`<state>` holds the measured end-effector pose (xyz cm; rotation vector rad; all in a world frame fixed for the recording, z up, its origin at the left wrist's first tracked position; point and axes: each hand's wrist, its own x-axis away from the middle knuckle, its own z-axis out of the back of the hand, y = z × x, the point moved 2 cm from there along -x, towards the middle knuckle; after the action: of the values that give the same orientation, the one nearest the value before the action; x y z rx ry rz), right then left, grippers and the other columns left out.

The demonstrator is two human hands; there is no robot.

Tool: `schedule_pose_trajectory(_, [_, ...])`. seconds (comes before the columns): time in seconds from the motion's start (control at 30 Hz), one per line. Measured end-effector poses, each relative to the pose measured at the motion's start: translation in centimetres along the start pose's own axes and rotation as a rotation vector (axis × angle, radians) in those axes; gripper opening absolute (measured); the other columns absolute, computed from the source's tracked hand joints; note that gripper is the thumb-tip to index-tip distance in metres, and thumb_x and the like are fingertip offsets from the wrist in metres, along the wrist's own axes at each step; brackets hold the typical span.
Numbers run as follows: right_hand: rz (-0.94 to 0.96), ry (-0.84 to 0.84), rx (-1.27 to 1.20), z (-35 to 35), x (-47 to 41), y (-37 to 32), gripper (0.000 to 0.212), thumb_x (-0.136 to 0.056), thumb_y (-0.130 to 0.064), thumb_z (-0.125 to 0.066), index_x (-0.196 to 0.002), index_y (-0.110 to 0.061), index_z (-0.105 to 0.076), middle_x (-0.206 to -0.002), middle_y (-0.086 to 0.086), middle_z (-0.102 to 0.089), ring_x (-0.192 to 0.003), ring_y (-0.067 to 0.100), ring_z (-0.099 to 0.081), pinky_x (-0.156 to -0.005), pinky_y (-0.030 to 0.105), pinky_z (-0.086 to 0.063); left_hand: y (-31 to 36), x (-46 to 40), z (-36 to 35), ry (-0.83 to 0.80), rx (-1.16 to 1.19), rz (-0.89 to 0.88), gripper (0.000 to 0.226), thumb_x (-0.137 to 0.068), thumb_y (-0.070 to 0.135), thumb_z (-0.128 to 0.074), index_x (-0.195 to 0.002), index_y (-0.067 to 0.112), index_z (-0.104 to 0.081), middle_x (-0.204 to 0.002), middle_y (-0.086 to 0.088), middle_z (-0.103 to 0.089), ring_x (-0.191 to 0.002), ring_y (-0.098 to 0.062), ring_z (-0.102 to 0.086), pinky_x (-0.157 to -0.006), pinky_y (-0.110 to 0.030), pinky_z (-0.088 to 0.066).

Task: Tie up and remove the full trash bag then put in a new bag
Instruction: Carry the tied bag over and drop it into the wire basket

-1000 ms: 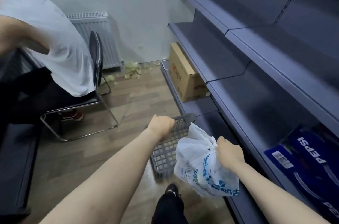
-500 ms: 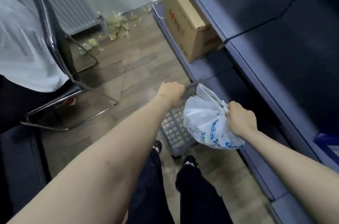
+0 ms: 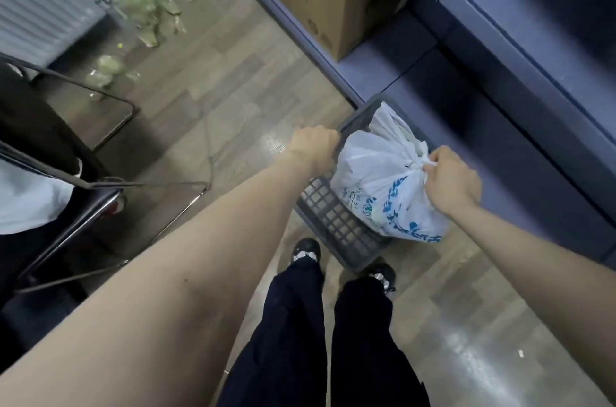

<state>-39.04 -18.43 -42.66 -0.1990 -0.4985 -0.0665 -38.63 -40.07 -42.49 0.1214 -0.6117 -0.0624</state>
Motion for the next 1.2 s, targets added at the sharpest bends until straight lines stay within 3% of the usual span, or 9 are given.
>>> schedule_pose_trajectory(0.27, [-0.148,-0.052,-0.158,-9.5,-3.7,1.5,0.026,-0.095,-0.012,-0.046,-0.12,-0.005,-0.049,-0.124,0.021,-0.057,-0.113,0.04,-0.054,-0.09,0.041,-0.041,-0.7,-6.1,-7.9,-0.036,-0.029,-0.036,0.022,-0.088,0.005,-0.045,-0.104,0.008,-0.058,-0.107,-0.013,-0.062,-0.095,-0.034,-0.061,-0.084,-0.041,-0.044])
schedule_pose_trajectory(0.43, [-0.303,-0.071,-0.337,-14.3,-6.1,3.4,0.028,-0.098,-0.016,-0.043,-0.123,-0.005,-0.047,-0.129,0.018,-0.056,-0.116,0.037,-0.053,-0.092,0.041,-0.042,0.4,-8.7,-11.8,-0.044,-0.042,-0.085,0.023,-0.088,0.003,-0.044,-0.104,0.009,-0.059,-0.102,-0.011,-0.062,-0.094,-0.033,-0.061,-0.09,-0.043,-0.042])
schedule_pose_trajectory(0.57, [-0.423,-0.086,-0.422,-17.1,-8.0,5.2,0.034,-0.1,-0.019,-0.04,-0.13,-0.004,-0.044,-0.135,0.016,-0.051,-0.122,0.035,-0.049,-0.096,0.039,-0.04,1.4,-10.9,-15.1,-0.059,-0.082,-0.143,0.016,-0.089,0.004,-0.044,-0.097,0.01,-0.056,-0.101,-0.012,-0.063,-0.092,-0.033,-0.062,-0.084,-0.042,-0.046])
schedule_pose_trajectory(0.73, [-0.522,-0.134,-0.496,-20.5,-10.1,7.1,0.039,-0.098,-0.015,-0.041,-0.134,-0.004,-0.038,-0.137,0.014,-0.05,-0.125,0.032,-0.048,-0.098,0.036,-0.04,3.3,-12.8,-17.9,-0.114,-0.136,-0.21,0.02,-0.09,0.007,-0.042,-0.105,0.008,-0.055,-0.102,-0.012,-0.062,-0.094,-0.031,-0.061,-0.081,-0.04,-0.045])
schedule_pose_trajectory(0.9, [-0.584,-0.159,-0.514,-22.5,-11.2,9.7,0.042,-0.098,-0.014,-0.039,-0.139,-0.003,-0.034,-0.145,0.014,-0.042,-0.131,0.032,-0.042,-0.104,0.034,-0.035,5.0,-13.5,-19.6,-0.158,-0.139,-0.23,0.013,-0.094,0.007,-0.039,-0.098,0.01,-0.052,-0.083,-0.006,-0.046,-0.077,-0.025,-0.047,-0.078,-0.037,-0.042])
schedule_pose_trajectory(1.07, [-0.532,-0.145,-0.523,-21.8,-12.4,11.2,0.039,-0.099,-0.015,-0.037,-0.136,-0.004,-0.037,-0.141,0.016,-0.045,-0.127,0.033,-0.045,-0.099,0.034,-0.039,5.9,-13.6,-20.2,-0.181,-0.161,-0.216,0.011,-0.095,0.009,-0.041,-0.085,0.014,-0.04,-0.081,-0.005,-0.045,-0.076,-0.023,-0.045,-0.091,-0.044,-0.045])
schedule_pose_trajectory(1.2, [-0.551,-0.097,-0.496,-21.5,-13.6,12.8,0.034,-0.098,-0.014,-0.039,-0.128,0.001,-0.047,-0.133,0.016,-0.053,-0.12,0.033,-0.052,-0.096,0.037,-0.043,6.3,-13.9,-20.0,-0.188,-0.179,-0.202,0.009,-0.095,0.011,-0.042,-0.093,0.011,-0.051,-0.082,-0.004,-0.046,-0.075,-0.024,-0.046,-0.09,-0.044,-0.045])
